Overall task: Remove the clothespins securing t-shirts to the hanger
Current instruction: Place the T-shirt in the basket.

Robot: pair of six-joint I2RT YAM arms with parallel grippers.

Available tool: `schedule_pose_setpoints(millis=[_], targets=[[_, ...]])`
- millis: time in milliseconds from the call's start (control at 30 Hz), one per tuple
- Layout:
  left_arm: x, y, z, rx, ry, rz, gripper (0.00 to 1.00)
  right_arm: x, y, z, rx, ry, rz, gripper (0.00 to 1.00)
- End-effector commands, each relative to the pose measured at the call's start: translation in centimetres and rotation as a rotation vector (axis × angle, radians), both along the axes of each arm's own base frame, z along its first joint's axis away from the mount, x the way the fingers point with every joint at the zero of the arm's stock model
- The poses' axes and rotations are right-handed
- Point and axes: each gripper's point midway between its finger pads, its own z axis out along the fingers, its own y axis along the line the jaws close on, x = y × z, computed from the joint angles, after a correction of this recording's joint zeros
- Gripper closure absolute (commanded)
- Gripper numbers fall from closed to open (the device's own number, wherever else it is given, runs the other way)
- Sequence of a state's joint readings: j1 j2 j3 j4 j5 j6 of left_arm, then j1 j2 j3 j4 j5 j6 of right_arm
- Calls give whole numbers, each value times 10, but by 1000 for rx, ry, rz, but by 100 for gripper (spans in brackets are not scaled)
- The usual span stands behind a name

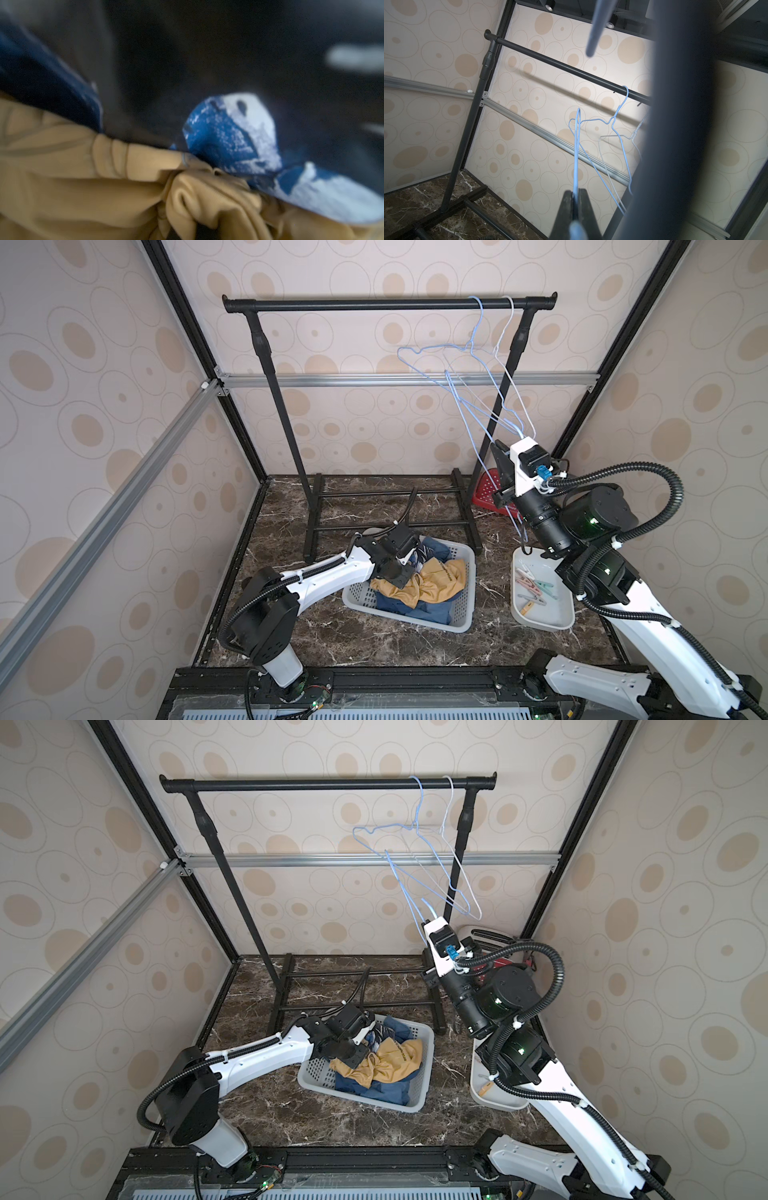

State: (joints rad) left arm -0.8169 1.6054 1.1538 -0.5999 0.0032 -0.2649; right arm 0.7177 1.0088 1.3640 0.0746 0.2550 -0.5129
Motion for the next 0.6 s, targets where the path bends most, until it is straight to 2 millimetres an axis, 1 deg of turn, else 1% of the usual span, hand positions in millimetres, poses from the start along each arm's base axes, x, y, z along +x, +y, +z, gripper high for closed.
schedule_pose_setpoints(millis=[0,33,67,100,133,167,233,333,367,467,533,567], targets=[[-14,16,-4,37,25,-6,100,-7,-10,3,16,-11,-13,100],[-9,8,4,-3,-5,-20,97,-7,-10,-1,8,1,-14,100],[-8,5,13,-25,-26,-34,72,-6,-9,-7,-2,21,-11,100],[-6,4,23,-36,-53,-43,42,-5,-9,-13,-1,43,-8,100],[-4,5,31,-43,-79,-45,30,-6,-9,-20,5,65,-1,100],[-3,6,41,-51,-107,-54,24,-8,-9,-27,11,87,9,100],[-3,8,61,-64,-166,-88,20,-11,-12,-44,32,144,27,100],[-4,19,94,-64,-284,-146,19,-17,-11,-80,34,255,62,100],[-4,24,107,-57,-343,-170,19,-18,-11,-93,46,302,71,100],[-4,33,147,-44,-553,-273,20,-23,-11,-123,54,413,92,100],[-4,34,175,-37,-716,-364,22,-24,-13,-136,76,460,88,100],[-7,30,188,-45,-796,-429,22,-24,-13,-143,88,483,87,100]])
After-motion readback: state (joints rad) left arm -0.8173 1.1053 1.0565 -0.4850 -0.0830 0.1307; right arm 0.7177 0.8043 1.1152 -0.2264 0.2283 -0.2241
